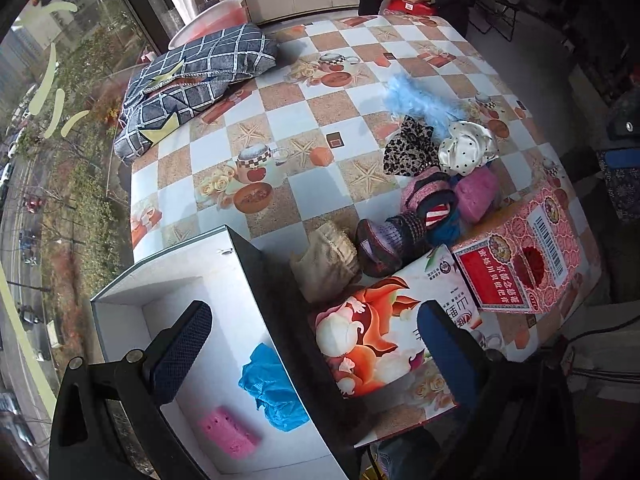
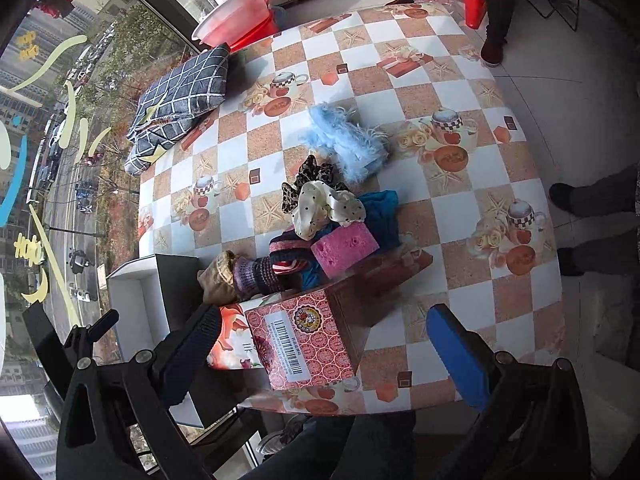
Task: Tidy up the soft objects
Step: 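Move both grippers back toward the remaining soft items, then grasp the light blue fluffy piece with the left gripper while the right gripper grasps the white polka-dot bow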
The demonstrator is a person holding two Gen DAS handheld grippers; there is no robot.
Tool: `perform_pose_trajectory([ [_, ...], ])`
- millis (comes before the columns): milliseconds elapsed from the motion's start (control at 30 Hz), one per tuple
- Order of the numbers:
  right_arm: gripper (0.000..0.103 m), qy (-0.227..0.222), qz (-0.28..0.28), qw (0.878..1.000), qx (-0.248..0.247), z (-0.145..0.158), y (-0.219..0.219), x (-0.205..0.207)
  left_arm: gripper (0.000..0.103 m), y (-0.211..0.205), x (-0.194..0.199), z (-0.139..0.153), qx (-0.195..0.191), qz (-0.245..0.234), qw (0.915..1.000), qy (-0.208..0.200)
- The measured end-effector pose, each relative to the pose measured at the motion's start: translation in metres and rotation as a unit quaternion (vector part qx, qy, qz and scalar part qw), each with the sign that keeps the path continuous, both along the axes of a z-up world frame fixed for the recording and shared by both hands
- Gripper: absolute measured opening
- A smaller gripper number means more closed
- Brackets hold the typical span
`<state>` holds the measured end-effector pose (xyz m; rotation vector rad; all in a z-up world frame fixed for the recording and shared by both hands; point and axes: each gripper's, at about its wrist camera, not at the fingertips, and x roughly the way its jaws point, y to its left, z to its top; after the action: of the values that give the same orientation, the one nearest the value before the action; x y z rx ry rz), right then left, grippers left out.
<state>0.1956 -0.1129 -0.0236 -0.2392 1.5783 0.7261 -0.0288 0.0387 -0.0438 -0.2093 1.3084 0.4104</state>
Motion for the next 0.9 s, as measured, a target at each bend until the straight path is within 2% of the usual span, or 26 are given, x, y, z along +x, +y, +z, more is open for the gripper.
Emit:
perform_pose_trajectory([
  [67,0.103,0.01,0.017,1.0,-0.007,-0.017,0.008,0.009,0.103,0.0,0.013,-0.008,0.005,-0.006,0.9998,0.016],
  [300,0.103,0.052,0.073,0.996,-0.01,-0.074,0.055,0.031,0.103,0.009,0.057,-0.034,-0.011,-0.009,0.9983,0.057],
  [467,0.103,0.066,0.117,0.99,-0.035,-0.116,0.088,0.035,0.103,0.014,0.074,-0.051,-0.017,-0.005,0.9963,0.084],
  [600,0.103,0.082,0.14,0.985,-0.063,-0.144,0.098,0.032,0.103,0.019,0.08,-0.06,-0.023,0.003,0.9947,0.101],
  [667,0.09,0.09,0.14,0.984,-0.068,-0.151,0.096,0.033,0.103,0.021,0.082,-0.063,-0.031,0.01,0.9939,0.105],
  [700,0.069,0.1,0.137,0.983,-0.07,-0.154,0.093,0.035,0.103,0.023,0.084,-0.064,-0.037,0.014,0.9935,0.107],
  [733,0.061,0.113,0.13,0.982,-0.073,-0.158,0.091,0.038,0.103,0.024,0.086,-0.065,-0.041,0.017,0.9932,0.108],
  [767,0.058,0.123,0.125,0.982,-0.069,-0.16,0.087,0.041,0.103,0.026,0.089,-0.065,-0.043,0.019,0.993,0.108],
  [833,0.035,0.135,0.121,0.982,-0.057,-0.159,0.082,0.047,0.103,0.029,0.096,-0.064,-0.045,0.023,0.9931,0.106],
  [900,0.034,0.147,0.114,0.982,-0.036,-0.155,0.076,0.053,0.103,0.033,0.107,-0.061,-0.054,0.023,0.9931,0.101],
])
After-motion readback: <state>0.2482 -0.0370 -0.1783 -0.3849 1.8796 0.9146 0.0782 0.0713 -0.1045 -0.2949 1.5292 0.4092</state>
